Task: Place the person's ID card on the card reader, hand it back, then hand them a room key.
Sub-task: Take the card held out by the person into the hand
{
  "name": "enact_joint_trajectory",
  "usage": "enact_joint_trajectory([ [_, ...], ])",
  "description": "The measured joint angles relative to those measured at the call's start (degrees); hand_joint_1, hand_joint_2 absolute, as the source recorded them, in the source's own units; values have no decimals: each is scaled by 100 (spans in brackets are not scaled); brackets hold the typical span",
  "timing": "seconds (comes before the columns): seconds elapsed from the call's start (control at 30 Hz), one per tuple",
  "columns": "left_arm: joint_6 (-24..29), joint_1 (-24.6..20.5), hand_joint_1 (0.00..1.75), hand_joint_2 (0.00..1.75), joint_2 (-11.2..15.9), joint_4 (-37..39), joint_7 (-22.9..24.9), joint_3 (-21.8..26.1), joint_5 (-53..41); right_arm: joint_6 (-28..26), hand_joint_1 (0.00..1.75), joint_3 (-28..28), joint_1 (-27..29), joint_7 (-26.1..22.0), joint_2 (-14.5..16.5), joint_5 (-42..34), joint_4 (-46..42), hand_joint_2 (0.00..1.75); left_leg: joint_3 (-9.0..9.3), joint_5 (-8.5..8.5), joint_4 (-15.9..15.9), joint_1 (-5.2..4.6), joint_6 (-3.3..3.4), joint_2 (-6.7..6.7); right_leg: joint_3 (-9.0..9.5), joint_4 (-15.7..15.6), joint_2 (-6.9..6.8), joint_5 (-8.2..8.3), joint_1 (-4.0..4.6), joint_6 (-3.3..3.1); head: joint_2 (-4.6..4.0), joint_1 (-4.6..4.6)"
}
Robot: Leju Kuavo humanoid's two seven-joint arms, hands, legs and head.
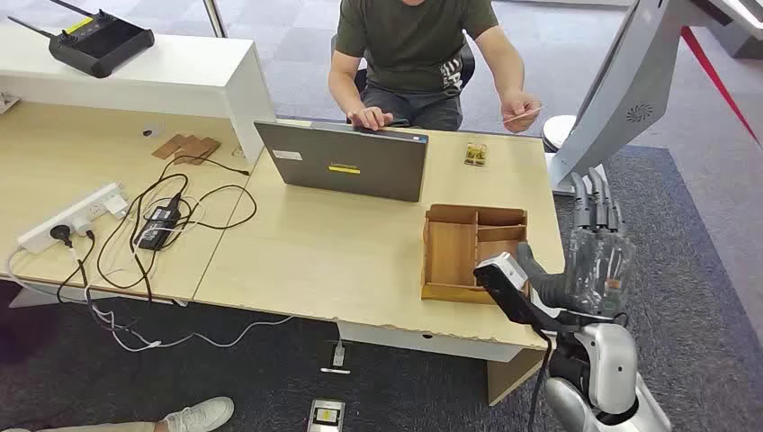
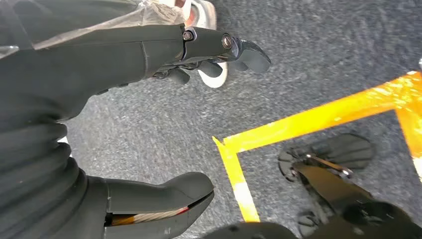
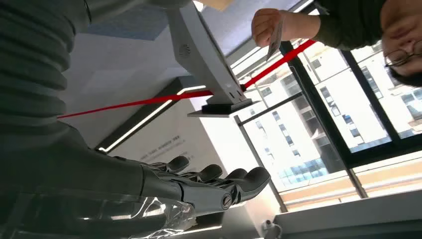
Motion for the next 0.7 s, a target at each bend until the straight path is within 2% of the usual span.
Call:
enact_joint_trajectory([
  [0.33,-99,-182,0,175,-44,-25,303,-161,-230,807,0,824,-986,248,287,-177,1139,175,-9,1,0,0,0,2,-11,2,1,3,0,-2,0,-1],
  [0.47,-154,-240,0,175,-47,-25,443,-209,-324,831,0,1026,-1266,392,336,-81,1575,175,-11,1,1,0,1,2,-12,2,1,3,0,-2,0,-1],
  [0.7,-189,-291,0,175,-61,-25,540,-255,-416,692,0,1338,-1617,641,459,684,2093,175,-12,1,1,1,1,3,-17,2,2,3,1,-2,0,-1],
])
